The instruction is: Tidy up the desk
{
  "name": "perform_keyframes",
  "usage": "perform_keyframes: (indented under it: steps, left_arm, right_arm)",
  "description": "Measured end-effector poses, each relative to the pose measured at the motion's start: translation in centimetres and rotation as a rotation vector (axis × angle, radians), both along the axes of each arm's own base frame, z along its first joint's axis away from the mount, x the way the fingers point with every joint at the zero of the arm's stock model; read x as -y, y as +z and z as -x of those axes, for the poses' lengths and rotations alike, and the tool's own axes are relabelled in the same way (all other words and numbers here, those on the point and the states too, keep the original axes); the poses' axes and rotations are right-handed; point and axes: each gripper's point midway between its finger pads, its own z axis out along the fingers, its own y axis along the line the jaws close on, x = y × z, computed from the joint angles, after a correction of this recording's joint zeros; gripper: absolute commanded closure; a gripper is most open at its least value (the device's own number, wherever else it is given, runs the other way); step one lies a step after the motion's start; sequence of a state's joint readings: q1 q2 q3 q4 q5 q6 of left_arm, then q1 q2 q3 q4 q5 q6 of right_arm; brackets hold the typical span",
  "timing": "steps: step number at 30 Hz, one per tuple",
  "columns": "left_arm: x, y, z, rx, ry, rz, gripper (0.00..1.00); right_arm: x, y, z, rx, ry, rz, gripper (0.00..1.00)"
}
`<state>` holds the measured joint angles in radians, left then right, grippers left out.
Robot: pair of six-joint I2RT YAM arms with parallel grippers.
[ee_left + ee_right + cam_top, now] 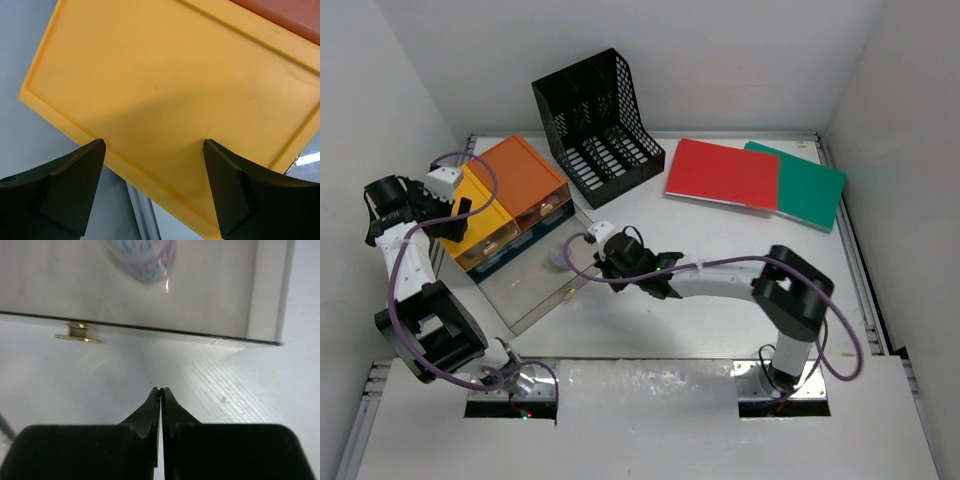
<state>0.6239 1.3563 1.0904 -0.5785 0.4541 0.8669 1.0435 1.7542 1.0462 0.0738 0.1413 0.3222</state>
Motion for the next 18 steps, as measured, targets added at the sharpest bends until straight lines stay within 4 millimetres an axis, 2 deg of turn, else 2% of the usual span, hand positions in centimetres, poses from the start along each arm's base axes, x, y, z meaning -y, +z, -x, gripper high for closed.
perform_keyframes:
  steps: [1,3,6,15,18]
  left_arm:
    - [0.0,0.0,0.0,0.0,0.0,0.0,0.22]
    - [0.0,0.0,0.0,0.001,-0.001,0.0,0.22]
    - [0.0,0.0,0.0,0.002,-0.002,0.001,0.22]
    - [-0.1,0.0,-0.3,0.007,-0.02,-0.015,0.22]
    - [-0.1,0.0,-0.3,0.008,-0.035,-0.026,0.22]
  right_arm:
    - [-0.1,-2.0,0.2,-0.035,-0.003,0.023,1.0]
    - [-0.4,-4.3,0.3,-0.068,-0.009,0.04,1.0]
    - [-1.8,-6.3,-0.3,-0.084,-0.018,0.027,1.0]
    - [-9.6,-6.1,-4.8,0.047,-0.031,-0.191,1.0]
    - [-12.2,-6.0,-7.2,0.116,-0.071,-0.263,1.0]
